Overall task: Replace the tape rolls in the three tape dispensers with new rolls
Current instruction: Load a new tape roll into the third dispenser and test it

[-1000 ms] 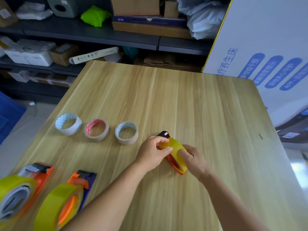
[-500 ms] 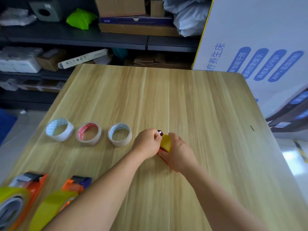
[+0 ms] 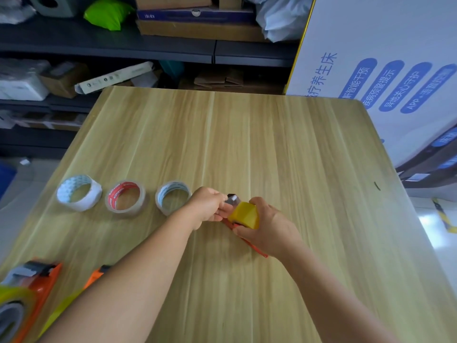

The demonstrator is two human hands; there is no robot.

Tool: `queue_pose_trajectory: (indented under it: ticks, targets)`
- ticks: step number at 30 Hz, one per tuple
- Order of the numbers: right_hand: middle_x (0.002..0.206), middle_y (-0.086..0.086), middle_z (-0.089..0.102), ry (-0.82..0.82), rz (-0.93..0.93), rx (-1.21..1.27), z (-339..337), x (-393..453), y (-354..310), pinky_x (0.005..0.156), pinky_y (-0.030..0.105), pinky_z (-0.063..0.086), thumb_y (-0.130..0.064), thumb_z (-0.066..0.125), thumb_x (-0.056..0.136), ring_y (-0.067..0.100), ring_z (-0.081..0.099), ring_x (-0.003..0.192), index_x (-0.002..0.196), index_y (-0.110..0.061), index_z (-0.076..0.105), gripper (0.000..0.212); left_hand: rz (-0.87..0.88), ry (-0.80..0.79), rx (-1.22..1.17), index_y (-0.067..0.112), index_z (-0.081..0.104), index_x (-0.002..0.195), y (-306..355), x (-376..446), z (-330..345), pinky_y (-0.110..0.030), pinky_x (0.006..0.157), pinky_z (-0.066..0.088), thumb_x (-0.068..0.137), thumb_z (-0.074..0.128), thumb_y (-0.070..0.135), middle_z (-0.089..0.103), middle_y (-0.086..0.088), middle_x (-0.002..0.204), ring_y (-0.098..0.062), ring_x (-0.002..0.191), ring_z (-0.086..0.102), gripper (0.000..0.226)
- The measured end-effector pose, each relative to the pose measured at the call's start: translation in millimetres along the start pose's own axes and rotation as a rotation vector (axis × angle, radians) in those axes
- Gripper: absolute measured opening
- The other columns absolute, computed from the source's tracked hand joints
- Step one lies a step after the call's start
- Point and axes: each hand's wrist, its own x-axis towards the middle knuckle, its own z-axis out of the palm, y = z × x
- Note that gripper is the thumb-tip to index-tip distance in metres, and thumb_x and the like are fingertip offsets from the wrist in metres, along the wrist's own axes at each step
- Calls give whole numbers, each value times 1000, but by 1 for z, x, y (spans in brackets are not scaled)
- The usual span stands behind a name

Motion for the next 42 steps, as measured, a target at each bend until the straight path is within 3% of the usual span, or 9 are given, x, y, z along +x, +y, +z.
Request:
queue_pose_trajectory:
  ticks: [3, 8, 13, 19, 23, 29, 34, 39, 42]
  targets:
    - [120, -2, 53, 28, -85, -75, 2, 8, -9, 72, 30, 46, -50, 60, 84, 24, 61, 99, 136, -36, 35, 59, -8, -53, -51, 5, 68, 99, 1, -1, -4, -33, 78, 56, 92, 50, 10, 71, -17, 104, -27, 91, 68, 20]
    - [119, -1, 52, -6, -126, -152, 7, 12, -10, 73, 30, 49, -49, 51, 91, 25, 63, 97, 141, -40, 34, 53, 5, -193, -85, -1, 68, 108, 1, -2, -14, -29, 78, 55, 90, 60, 15, 72, -16, 100, -23, 90, 68, 25]
    - [120, -2, 53, 2, -127, -146, 9, 12, -9, 75, 33, 53, -50, 51, 90, 24, 63, 97, 141, -39, 34, 55, 23, -242, -83, 6, 70, 102, 0, -1, -17, -31, 83, 54, 92, 56, 44, 73, -13, 101, -23, 97, 69, 41]
    - [116, 0, 55, -14, -117, -148, 8, 11, -9, 73, 30, 51, -50, 52, 90, 23, 63, 95, 144, -40, 26, 61, 155, -11, 168, 14, 65, 77, 1, 10, -5, -22, 65, 51, 87, 66, 26, 68, -3, 75, -11, 68, 63, 16]
    - [112, 2, 57, -46, -68, -101, 3, 16, -12, 70, 31, 51, -48, 56, 88, 22, 63, 90, 150, -38, 2, 83, 223, 76, 419, 22, 61, 76, 6, 16, 2, -24, 70, 40, 91, 58, 31, 54, 2, 101, -13, 85, 53, 18]
    - [103, 1, 61, 4, -36, 2, -3, 5, -6, 65, 27, 45, -47, 60, 84, 21, 61, 82, 145, -30, 16, 78, 205, 52, 439, 20, 56, 84, 9, 29, -2, -26, 59, 40, 97, 46, 28, 55, 5, 79, -13, 73, 51, 17]
    - [109, -1, 60, 37, 30, 51, -8, 4, 1, 65, 27, 42, -47, 62, 82, 22, 62, 89, 141, -27, 24, 73, 214, 98, 457, 15, 55, 90, 19, 34, 3, -28, 60, 39, 98, 43, 24, 56, 0, 87, -17, 77, 50, 17]
    - [100, 1, 61, -103, 100, -10, -23, 12, -4, 69, 31, 50, -49, 65, 80, 23, 62, 86, 138, -25, 29, 72, 241, 209, 488, 13, 54, 89, 28, 30, 4, -27, 57, 40, 99, 43, 25, 60, -3, 89, -18, 76, 53, 19]
    - [87, -2, 56, -166, 111, -57, -29, 17, -10, 68, 32, 52, -49, 68, 77, 21, 60, 77, 130, -23, 36, 67, 250, 278, 414, 16, 50, 79, 33, 26, 1, -36, 74, 52, 98, 43, 25, 67, -5, 98, -22, 90, 63, 23]
